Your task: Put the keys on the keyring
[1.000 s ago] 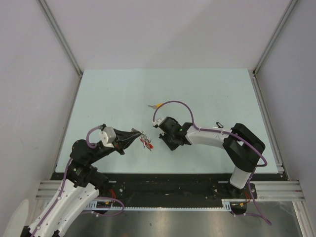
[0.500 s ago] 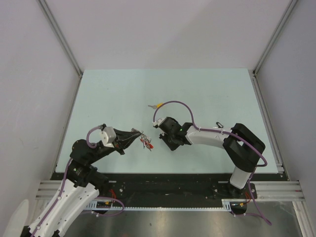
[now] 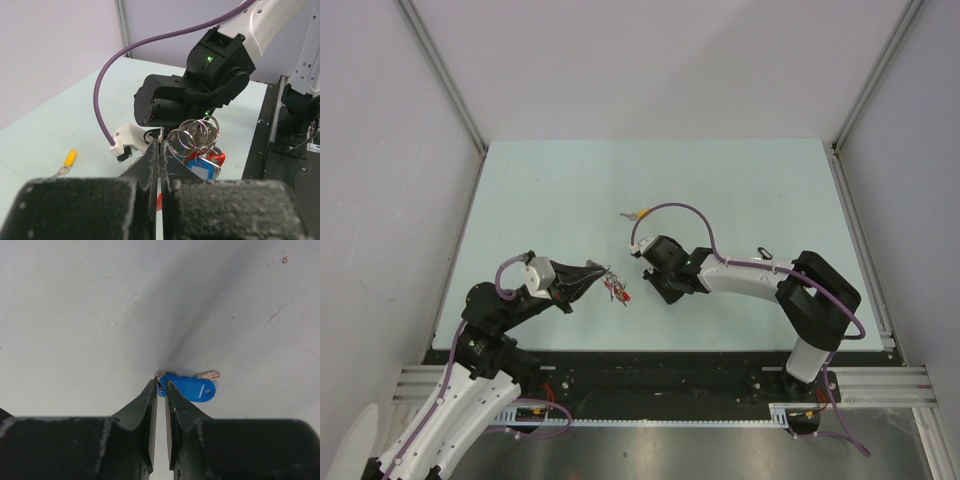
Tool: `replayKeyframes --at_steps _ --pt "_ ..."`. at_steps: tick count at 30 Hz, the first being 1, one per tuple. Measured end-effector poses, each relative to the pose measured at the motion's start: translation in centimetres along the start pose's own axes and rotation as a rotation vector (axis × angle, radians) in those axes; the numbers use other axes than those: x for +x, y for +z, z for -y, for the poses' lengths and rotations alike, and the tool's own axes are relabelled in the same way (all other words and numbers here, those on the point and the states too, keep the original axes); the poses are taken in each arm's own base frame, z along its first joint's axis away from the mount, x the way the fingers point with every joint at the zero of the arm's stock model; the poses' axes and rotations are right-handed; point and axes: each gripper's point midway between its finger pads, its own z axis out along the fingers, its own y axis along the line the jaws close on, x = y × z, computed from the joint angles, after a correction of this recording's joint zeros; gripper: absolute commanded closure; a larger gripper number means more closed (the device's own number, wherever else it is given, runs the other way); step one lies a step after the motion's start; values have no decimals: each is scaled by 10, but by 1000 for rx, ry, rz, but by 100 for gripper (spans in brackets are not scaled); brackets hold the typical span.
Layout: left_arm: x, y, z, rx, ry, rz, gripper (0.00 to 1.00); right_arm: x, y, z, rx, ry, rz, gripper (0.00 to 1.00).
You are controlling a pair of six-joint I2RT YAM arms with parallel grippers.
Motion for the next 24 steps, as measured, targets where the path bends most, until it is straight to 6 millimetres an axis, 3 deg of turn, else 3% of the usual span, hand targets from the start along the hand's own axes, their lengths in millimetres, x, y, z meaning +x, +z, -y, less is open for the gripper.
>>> replayKeyframes --at_steps 9,13,24 --pt "0 0 0 0 -1 0 100 3 0 2 8 -1 -11 86" --pt "0 0 0 0 -1 0 100 3 0 2 8 -6 -13 91" --pt "0 0 0 1 -6 -1 100 4 0 2 8 -15 -15 90"
